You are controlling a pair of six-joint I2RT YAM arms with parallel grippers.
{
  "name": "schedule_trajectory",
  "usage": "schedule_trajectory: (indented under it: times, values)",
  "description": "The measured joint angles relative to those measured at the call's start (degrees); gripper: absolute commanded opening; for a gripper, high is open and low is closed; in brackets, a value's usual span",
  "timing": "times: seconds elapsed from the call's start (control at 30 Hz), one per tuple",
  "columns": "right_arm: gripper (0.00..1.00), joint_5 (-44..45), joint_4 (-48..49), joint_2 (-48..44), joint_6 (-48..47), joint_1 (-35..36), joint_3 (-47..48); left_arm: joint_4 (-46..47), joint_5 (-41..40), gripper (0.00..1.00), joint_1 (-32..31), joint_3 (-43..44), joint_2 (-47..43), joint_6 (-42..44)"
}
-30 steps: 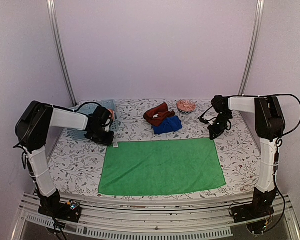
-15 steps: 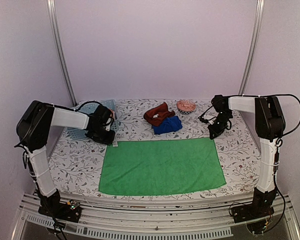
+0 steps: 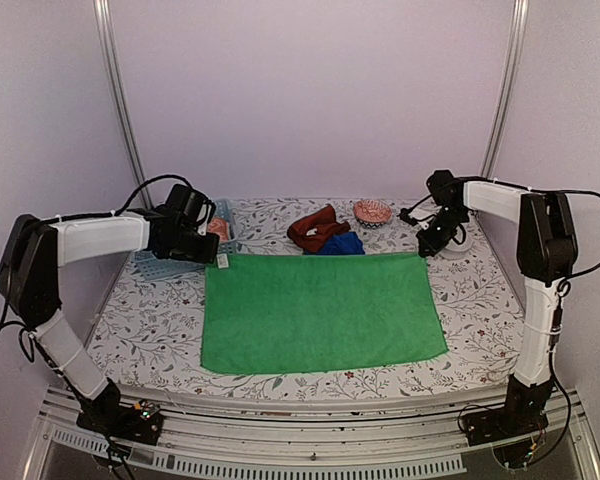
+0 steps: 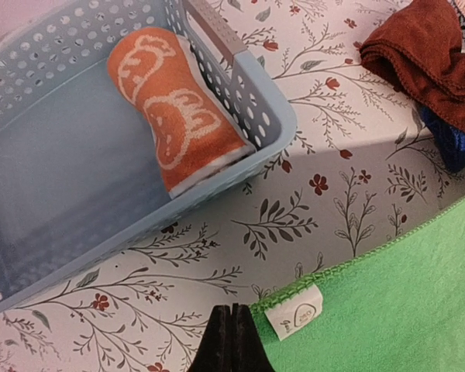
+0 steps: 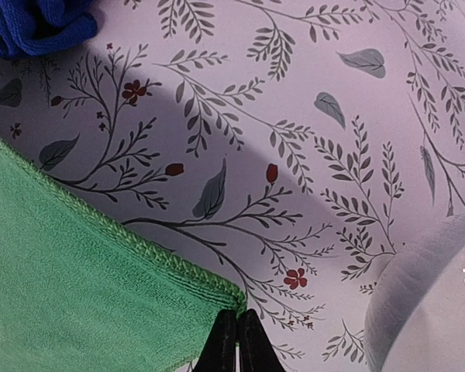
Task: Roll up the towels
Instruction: Pick up the towel from the center of the board, then fold the towel at the center of the board.
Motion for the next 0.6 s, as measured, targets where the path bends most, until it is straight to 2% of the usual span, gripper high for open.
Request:
schedule_trajectory:
  times: [0.27, 0.6]
  values:
    - [0.03, -1.84, 2.58, -4.17, -0.85, -0.48, -1.09, -0.17, -0.24, 0.00, 0.00, -1.99, -0.52, 0.22]
    - [0.03, -6.25, 4.96, -12.59, -2.69, -0.70, -12.24, -0.26, 3.45, 0.00, 0.00, -6.12, -8.66, 0.22]
